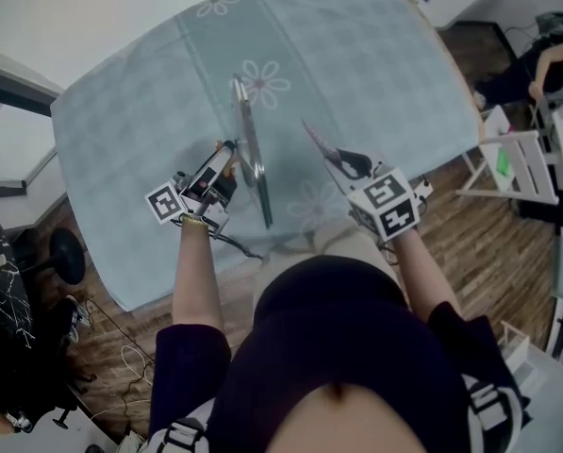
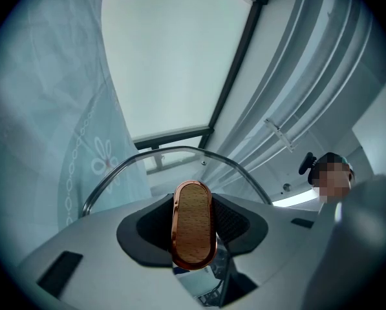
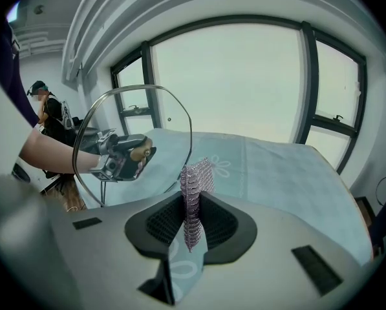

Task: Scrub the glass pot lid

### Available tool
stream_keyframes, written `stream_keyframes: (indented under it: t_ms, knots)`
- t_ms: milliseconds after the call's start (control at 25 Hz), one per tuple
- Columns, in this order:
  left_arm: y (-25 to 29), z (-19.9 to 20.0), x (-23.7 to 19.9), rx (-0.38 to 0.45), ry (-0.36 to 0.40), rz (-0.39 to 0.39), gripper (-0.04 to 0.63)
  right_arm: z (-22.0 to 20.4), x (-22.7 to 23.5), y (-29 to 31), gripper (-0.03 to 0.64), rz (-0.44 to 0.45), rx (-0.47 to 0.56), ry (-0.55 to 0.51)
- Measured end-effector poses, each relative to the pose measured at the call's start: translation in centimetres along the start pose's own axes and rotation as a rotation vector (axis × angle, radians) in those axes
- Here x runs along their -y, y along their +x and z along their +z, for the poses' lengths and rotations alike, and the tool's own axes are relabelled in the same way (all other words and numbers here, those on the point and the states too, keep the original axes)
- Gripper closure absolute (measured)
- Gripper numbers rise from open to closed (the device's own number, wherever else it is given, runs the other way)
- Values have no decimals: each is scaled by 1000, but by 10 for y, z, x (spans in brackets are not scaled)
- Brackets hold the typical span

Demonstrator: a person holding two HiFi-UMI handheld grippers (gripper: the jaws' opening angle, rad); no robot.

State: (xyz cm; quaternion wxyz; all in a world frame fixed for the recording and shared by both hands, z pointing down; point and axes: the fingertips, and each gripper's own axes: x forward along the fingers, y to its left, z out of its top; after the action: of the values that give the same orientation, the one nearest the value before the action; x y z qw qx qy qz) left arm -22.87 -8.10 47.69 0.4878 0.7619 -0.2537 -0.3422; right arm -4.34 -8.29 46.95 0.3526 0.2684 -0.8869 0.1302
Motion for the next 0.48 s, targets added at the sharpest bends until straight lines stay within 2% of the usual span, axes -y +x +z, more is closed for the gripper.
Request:
stream_keyframes:
  t_ms: [480]
  knots:
    - [-2,0,0,5,-40,-53,430,22,-3,3,540,45,84,-17]
